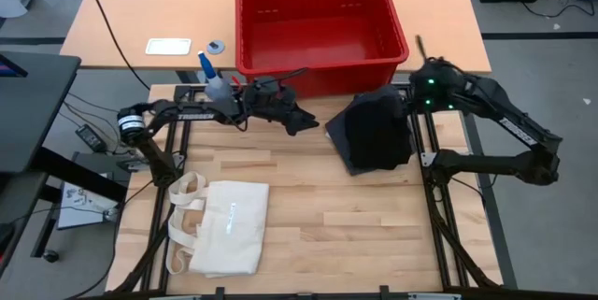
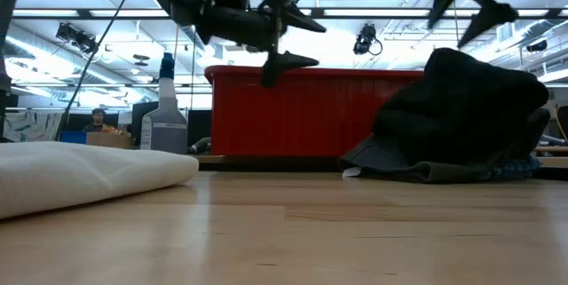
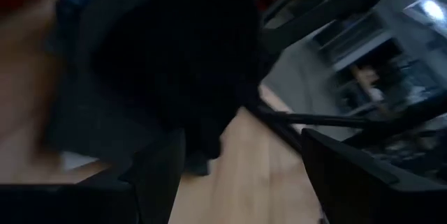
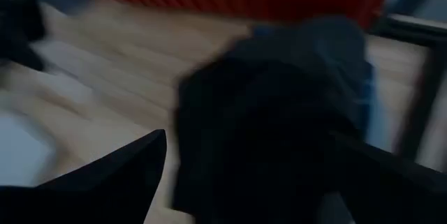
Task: Fold laundry
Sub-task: Put the folded black pants into the red bin
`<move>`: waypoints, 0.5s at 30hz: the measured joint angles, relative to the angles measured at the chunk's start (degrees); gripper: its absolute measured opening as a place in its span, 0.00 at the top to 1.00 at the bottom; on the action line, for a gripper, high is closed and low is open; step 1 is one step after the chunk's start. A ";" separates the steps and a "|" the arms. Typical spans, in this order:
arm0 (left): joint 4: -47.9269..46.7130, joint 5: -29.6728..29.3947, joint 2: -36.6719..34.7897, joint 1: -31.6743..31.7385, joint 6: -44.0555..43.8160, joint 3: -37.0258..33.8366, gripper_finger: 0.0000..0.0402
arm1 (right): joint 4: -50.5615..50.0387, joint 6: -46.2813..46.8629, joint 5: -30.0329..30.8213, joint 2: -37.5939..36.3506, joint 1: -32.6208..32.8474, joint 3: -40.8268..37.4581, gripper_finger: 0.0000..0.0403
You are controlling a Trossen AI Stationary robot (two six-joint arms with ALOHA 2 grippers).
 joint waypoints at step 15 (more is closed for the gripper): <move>0.43 2.70 14.02 -1.95 0.69 16.38 0.28 | 3.51 -6.65 2.33 7.84 3.60 -2.80 0.09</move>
